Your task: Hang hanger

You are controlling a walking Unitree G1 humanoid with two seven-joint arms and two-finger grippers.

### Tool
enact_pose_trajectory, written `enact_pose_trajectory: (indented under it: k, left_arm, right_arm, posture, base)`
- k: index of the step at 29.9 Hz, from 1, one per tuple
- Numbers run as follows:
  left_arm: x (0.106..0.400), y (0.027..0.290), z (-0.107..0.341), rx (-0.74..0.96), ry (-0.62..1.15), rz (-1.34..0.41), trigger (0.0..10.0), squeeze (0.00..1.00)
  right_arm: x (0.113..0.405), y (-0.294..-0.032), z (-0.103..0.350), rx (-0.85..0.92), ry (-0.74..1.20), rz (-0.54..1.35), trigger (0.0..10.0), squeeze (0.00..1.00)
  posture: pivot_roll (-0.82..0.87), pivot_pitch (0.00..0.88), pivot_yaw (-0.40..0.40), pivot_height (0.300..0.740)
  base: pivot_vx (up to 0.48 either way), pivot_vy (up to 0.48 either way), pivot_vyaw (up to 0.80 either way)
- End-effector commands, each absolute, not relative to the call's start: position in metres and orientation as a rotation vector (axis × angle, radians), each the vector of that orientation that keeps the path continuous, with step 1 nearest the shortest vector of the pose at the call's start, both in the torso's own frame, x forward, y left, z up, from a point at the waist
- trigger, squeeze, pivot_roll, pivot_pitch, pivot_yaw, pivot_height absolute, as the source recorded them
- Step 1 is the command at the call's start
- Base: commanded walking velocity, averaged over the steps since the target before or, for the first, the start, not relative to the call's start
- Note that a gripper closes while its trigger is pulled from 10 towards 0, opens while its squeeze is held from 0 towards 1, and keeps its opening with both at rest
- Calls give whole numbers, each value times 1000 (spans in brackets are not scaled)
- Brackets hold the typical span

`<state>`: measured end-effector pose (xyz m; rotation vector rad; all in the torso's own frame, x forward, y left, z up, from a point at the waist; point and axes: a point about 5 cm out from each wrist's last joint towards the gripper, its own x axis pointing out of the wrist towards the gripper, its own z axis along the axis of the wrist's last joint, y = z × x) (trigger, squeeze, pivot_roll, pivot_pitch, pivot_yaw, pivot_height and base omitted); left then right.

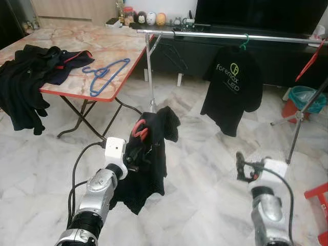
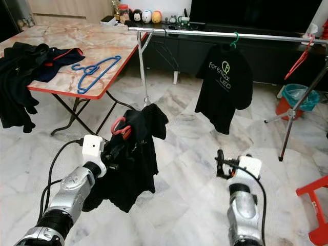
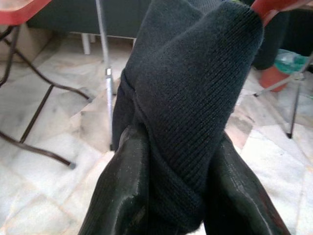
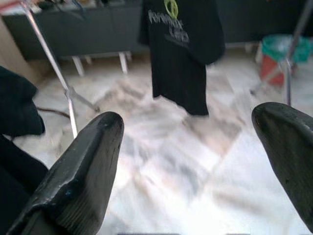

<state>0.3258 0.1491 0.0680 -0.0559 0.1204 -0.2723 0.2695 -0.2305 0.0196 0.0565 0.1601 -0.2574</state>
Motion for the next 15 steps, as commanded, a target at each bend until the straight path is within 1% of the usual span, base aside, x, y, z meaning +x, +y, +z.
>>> enact_pose_trajectory:
  k: [1, 5, 10, 15]
  left_arm:
    - [330, 150, 76, -51, 78, -250, 10000, 0]
    - [332, 149, 79, -64, 65, -253, 10000, 0]
    - [336, 147, 82, -50, 60, -263, 10000, 0]
    - [336, 146, 81, -55, 59, -267, 10000, 0]
  right_arm:
    - [268, -233, 19, 65, 151, -293, 10000, 0]
    - [268, -227, 17, 50, 156, -303, 10000, 0]
    - [266, -230, 11, 38, 198, -363, 10000, 0]
    - [264, -232, 8, 35, 223, -367, 10000, 0]
  posture:
    - [-40, 0, -36, 740]
    - [-44, 0, -29, 740]
    - [-42, 0, -24, 740]
    - [-46, 0, -23, 740]
  base:
    - [0, 0, 0]
    - [0, 0, 0]
    - [279, 0, 0]
    - [311, 0, -783]
